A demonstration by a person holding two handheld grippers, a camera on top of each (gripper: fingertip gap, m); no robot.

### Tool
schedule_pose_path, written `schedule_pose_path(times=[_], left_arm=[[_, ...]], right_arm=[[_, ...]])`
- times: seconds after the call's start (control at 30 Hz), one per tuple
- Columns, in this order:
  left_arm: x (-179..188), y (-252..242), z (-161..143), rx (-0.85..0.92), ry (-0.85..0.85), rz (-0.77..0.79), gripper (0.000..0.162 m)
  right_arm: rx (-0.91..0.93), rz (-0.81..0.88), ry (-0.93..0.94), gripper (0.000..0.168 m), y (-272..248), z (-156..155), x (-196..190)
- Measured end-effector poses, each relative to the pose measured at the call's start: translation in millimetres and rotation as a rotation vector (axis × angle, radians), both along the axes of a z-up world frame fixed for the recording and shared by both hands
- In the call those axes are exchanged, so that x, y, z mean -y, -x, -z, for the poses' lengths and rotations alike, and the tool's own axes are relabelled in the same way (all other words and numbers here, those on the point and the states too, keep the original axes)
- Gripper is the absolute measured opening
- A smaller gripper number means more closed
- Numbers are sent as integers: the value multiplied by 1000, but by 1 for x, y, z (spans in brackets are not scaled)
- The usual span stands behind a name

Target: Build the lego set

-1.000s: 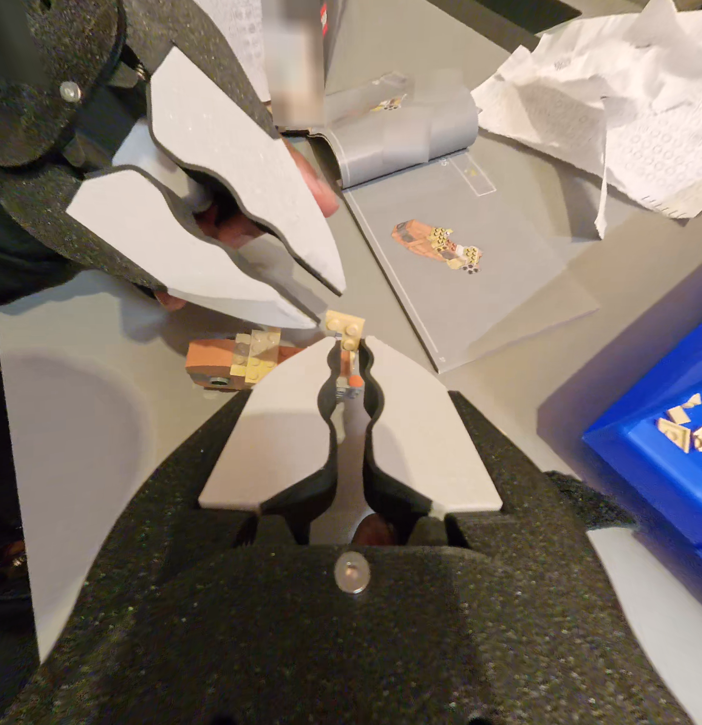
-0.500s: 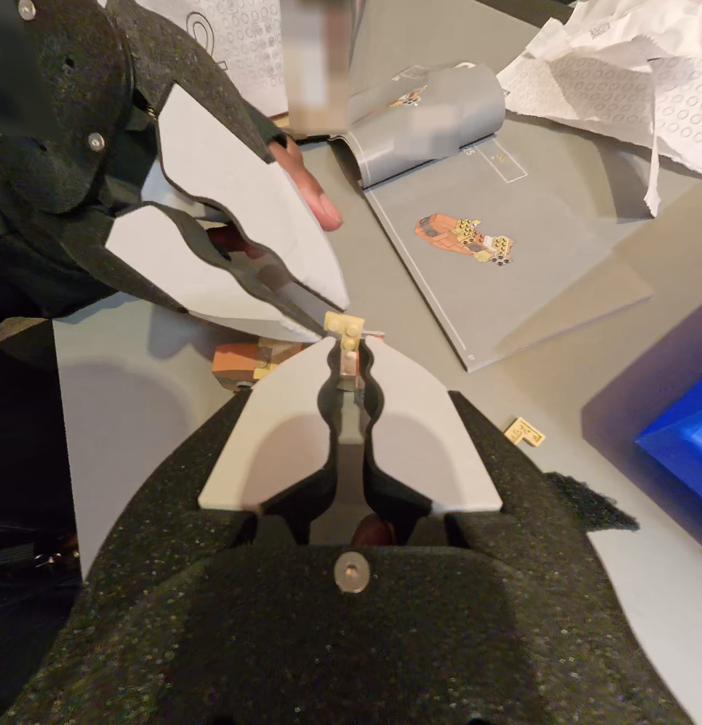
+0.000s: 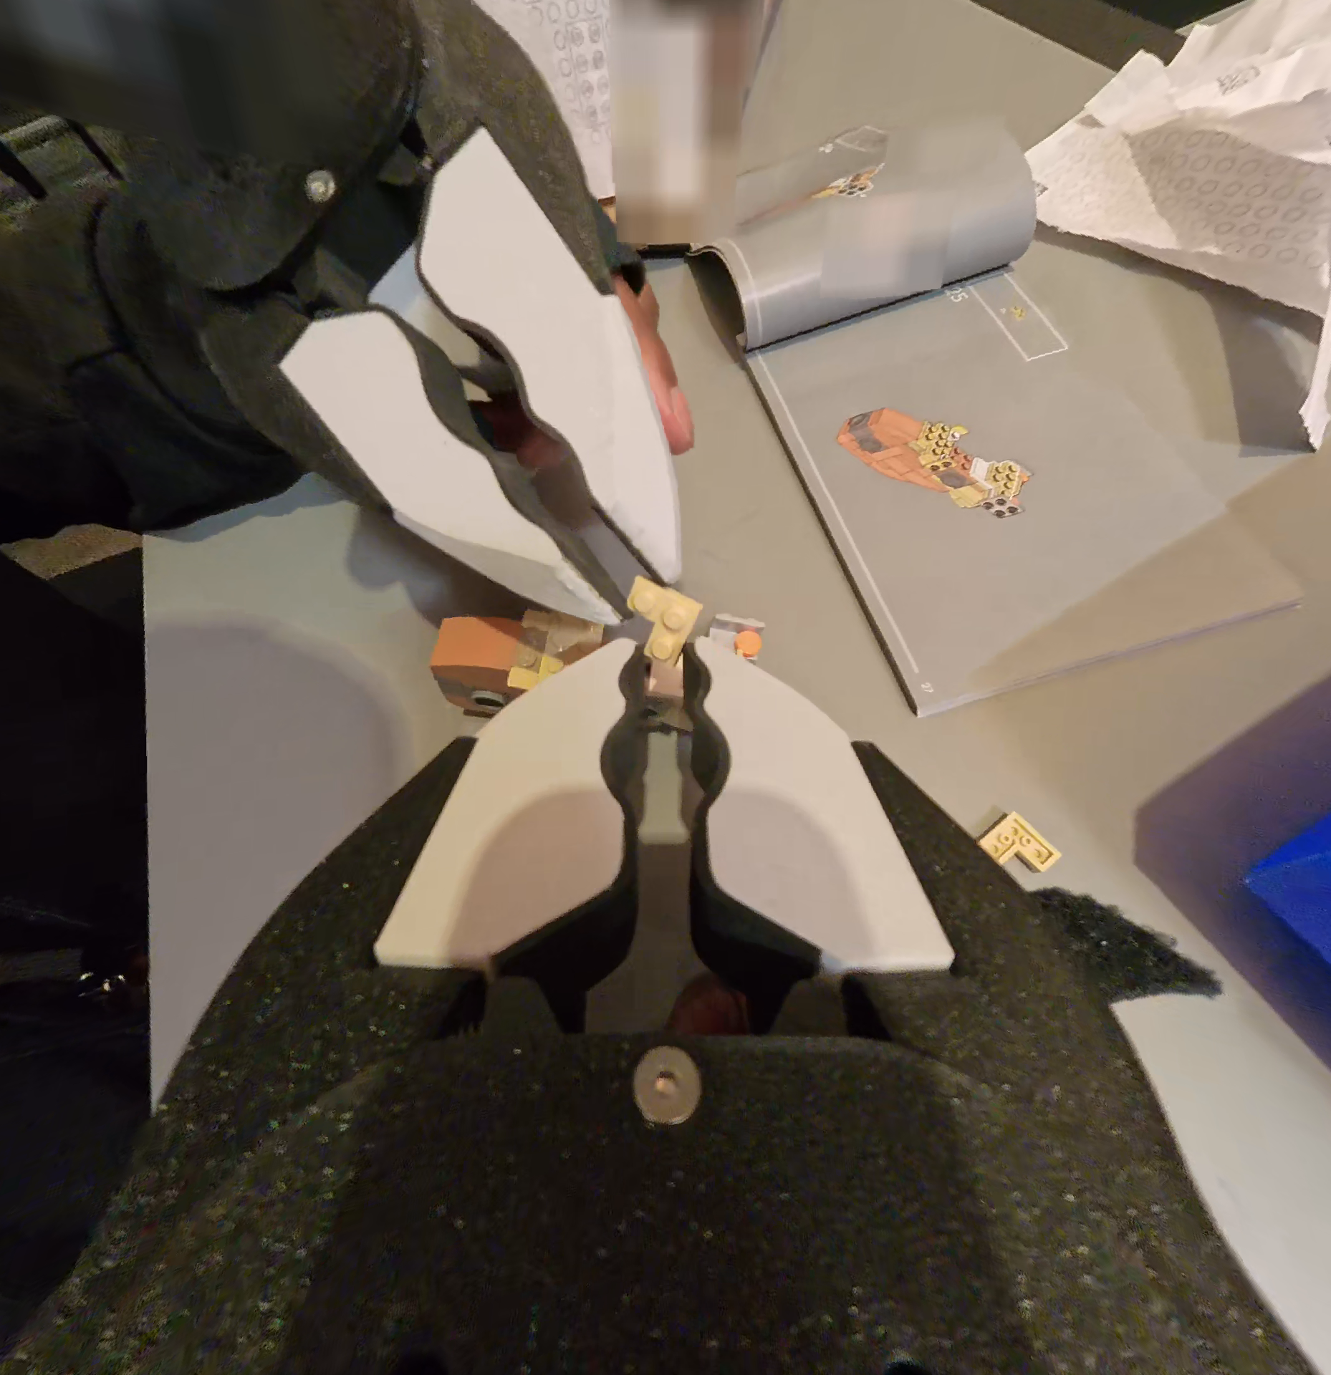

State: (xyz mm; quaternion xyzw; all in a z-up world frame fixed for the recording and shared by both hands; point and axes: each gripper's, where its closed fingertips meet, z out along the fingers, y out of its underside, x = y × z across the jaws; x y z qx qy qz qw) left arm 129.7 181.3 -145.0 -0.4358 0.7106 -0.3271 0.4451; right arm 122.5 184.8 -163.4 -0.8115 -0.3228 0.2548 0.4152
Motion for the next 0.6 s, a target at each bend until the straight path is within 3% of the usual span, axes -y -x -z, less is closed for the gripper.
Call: schedule_pose_path(times=[0.6], left_arm=[[-4,4,12,-24,273,83,7]], right_arm=[[59,-39,-41,11,2,9,1]])
